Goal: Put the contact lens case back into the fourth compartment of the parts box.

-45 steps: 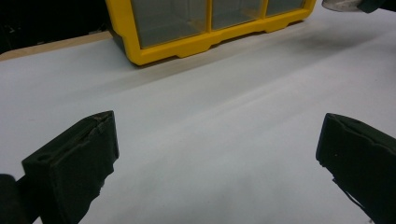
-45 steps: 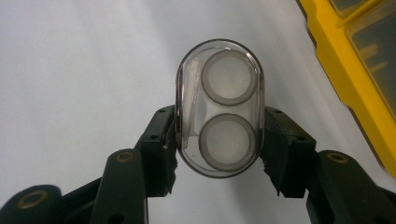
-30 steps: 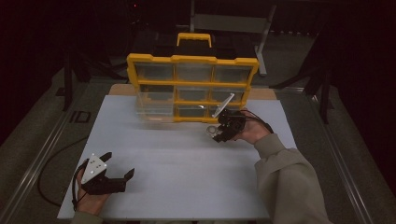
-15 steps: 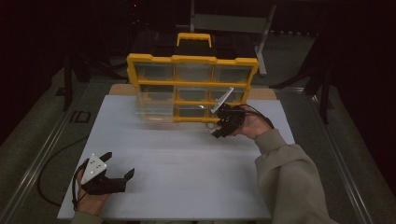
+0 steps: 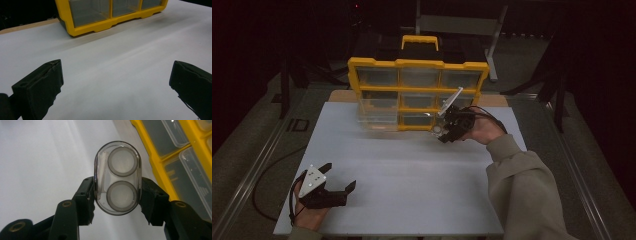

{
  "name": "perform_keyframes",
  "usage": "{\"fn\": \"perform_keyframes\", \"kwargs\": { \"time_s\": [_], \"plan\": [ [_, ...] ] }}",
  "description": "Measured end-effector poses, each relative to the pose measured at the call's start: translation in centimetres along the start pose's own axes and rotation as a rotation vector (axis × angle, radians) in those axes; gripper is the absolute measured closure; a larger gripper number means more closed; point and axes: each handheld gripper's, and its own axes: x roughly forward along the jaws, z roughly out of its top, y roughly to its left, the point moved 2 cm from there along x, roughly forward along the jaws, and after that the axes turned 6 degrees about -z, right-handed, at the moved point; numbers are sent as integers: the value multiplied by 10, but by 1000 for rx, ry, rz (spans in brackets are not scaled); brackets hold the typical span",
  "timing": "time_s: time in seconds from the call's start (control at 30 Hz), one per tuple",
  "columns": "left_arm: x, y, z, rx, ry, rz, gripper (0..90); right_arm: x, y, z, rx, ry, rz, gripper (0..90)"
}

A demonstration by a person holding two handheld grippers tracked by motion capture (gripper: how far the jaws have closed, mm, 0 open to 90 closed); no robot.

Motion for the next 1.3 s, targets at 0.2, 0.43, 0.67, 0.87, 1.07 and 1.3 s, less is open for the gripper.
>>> {"fn": "perform_keyframes", "kwargs": {
  "time_s": [0.2, 0.43, 0.67, 0.87, 1.07, 1.3],
  "plan": [
    [0, 0, 0, -1, -1, 0, 0, -5, -2, 5, -8, -6, 2, 486],
    [0, 0, 0, 0, -1, -1, 0, -11, -2, 12, -7, -8, 0, 486],
    [0, 0, 0, -1, -3, -1, 0, -17, -4, 19, -6, -18, 1, 486],
    [0, 0, 0, -1, -3, -1, 0, -20, -4, 23, 2, -20, 7, 486],
    [-1, 0, 0, 1, -8, -2, 0, -22, -6, 28, 1, -23, 4, 486],
    [-1, 0, 0, 2, -9, -1, 0, -27, -8, 35, -9, -35, 1, 486]
  ]
}}
